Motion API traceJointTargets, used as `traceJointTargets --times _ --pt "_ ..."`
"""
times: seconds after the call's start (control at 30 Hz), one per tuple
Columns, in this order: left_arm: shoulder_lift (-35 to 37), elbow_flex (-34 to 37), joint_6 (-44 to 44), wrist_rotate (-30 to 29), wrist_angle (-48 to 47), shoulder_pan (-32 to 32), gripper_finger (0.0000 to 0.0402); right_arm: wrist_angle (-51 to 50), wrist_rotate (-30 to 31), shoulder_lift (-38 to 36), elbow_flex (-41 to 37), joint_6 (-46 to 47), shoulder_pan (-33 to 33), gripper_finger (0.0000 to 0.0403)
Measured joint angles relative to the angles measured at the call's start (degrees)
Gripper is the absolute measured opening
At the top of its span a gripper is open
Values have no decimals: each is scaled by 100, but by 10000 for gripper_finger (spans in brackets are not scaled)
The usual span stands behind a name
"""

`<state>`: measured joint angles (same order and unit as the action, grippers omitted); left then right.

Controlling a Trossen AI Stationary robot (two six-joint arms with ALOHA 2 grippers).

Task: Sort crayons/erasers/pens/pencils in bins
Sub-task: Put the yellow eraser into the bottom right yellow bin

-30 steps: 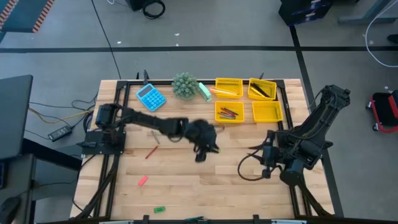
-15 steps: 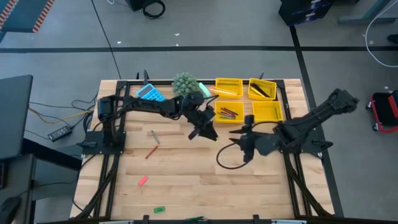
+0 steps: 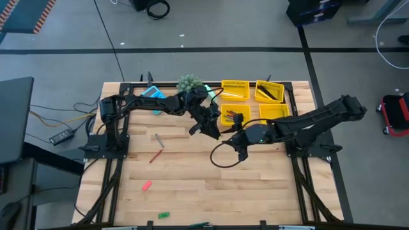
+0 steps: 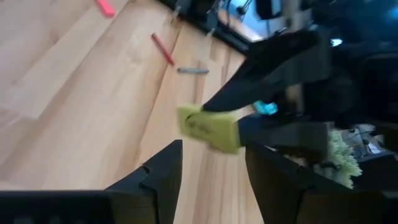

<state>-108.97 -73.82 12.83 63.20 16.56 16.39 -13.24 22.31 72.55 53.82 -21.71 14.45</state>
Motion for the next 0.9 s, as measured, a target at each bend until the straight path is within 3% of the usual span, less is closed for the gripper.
traceJointTargets --times 0.5,0.9 --pt "0 0 -14 4 -30 2 79 257 -184 108 1 -85 -47 172" --pt "0 0 36 -52 -68 -1 79 278 -29 166 2 -352 -57 78"
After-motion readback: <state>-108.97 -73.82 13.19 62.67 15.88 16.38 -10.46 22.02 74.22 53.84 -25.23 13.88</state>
